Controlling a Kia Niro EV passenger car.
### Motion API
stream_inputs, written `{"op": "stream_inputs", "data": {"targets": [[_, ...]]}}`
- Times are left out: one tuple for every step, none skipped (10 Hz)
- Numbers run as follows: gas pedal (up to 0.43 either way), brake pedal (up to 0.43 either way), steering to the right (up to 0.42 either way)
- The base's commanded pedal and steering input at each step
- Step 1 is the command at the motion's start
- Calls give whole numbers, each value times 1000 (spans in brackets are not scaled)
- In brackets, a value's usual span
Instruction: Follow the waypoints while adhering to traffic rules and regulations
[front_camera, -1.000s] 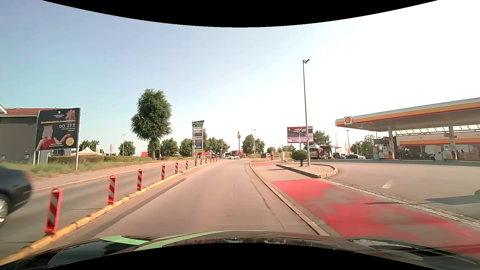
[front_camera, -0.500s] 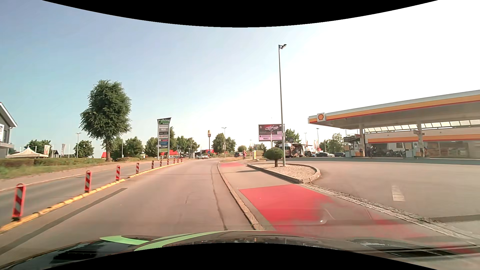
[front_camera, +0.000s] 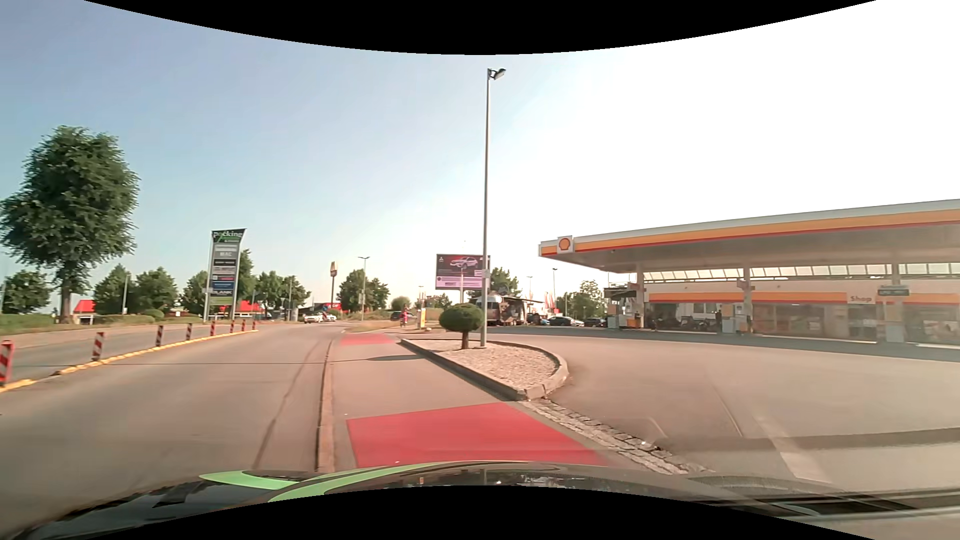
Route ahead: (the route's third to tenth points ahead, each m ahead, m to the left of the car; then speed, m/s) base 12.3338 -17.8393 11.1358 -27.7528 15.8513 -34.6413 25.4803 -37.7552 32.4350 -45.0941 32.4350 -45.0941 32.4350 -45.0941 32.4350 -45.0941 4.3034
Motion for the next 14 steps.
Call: {"op": "stream_inputs", "data": {"targets": [[0, 0, 413], [0, 0, 411], [0, 0, 409], [0, 0, 409], [0, 0, 409], [0, 0, 408], [0, 0, 403], [0, 0, 385], [59, 0, 363], [79, 0, 354], [79, 0, 347], [79, 0, 337], [150, 0, 315], [150, 0, 277]]}}
